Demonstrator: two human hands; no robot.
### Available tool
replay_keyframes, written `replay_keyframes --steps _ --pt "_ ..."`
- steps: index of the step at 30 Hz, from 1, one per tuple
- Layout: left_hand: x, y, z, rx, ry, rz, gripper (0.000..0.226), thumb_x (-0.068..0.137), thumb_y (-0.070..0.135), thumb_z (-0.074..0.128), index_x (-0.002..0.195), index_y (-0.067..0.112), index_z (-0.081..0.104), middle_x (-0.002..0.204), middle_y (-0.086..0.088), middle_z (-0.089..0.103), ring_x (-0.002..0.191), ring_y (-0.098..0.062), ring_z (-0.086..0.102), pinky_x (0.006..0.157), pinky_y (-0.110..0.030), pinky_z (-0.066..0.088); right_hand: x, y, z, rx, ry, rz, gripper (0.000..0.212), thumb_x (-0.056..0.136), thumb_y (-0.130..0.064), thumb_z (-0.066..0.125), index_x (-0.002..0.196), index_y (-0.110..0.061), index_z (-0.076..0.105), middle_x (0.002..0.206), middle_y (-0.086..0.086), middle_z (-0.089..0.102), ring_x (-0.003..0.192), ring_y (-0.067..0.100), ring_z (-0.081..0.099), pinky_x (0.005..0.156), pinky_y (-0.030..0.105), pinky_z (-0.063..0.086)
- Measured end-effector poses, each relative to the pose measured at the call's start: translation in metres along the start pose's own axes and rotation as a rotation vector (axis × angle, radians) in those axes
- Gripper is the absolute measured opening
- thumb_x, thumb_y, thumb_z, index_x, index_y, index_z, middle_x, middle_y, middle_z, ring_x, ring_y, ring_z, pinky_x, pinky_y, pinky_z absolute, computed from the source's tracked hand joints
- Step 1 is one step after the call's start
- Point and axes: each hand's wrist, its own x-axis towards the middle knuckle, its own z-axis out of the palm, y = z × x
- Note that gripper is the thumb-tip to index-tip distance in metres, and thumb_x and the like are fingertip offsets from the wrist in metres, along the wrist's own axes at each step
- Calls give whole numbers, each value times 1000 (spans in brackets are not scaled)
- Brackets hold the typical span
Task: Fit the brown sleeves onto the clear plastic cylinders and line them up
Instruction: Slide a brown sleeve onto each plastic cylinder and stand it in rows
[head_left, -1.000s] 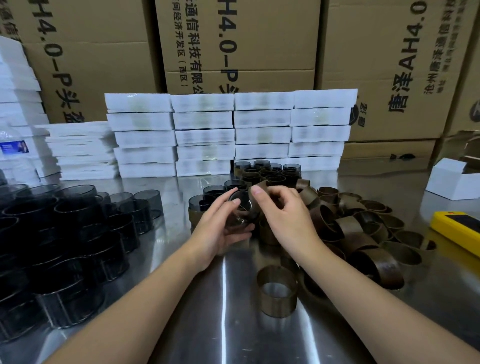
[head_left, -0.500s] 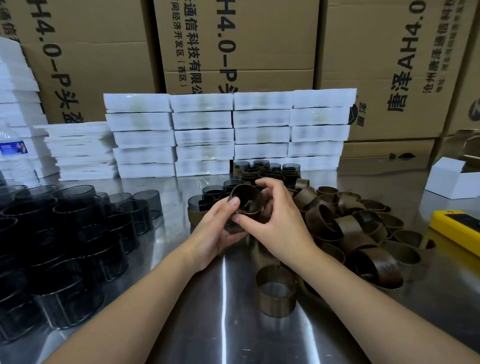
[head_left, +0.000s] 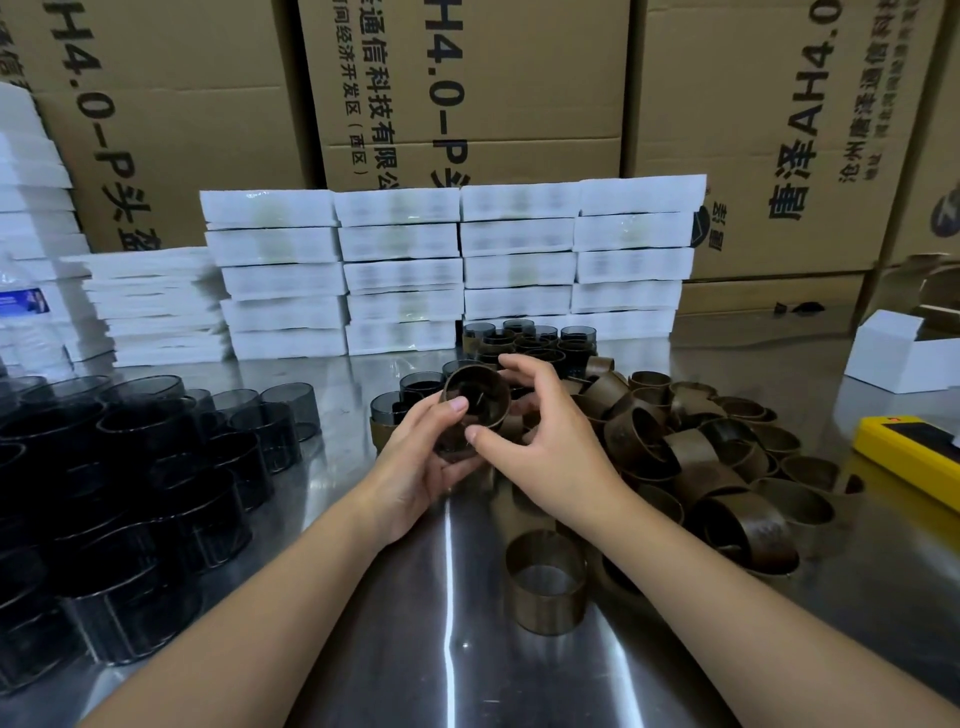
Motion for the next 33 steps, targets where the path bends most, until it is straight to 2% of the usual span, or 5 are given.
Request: replay_keyframes --steps 7,16,21,29,33 --pt "3 -2 -2 12 27 44 41 73 25 70 109 10 58 113 -19 67 105 -29 67 90 -43 55 10 10 4 205 -6 302 49 82 -46 64 124 -27 48 122 -6 58 111 10 57 98 41 48" --pt "1 2 -2 146 21 77 68 60 25 75 123 8 59 123 -21 63 110 -35 64 98 -50 49 13 7 0 310 -25 332 31 91 -10 59 120 -16 53 109 1 66 104 16 62 97 39 49" --pt "-1 4 -1 193 22 80 64 57 27 75 118 13 64 124 -23 62 113 -40 62 98 -54 48 13 8 -3 333 6 338 24 92 -8 56 115 -11 55 95 2 65 97 24 64 93 40 51" --pt "-1 7 0 162 86 67 52 69 17 67 121 11 63 122 -22 64 108 -42 63 87 -51 55 15 13 -5 407 1 366 16 90 -13 62 105 -18 58 84 -3 66 81 11 65 86 31 54" --pt "-4 8 5 36 16 7 45 58 23 75 102 13 71 109 -19 69 97 -34 67 83 -45 58 14 13 -8 418 32 332 19 83 -24 71 100 -19 64 88 -2 69 78 5 66 76 23 56"
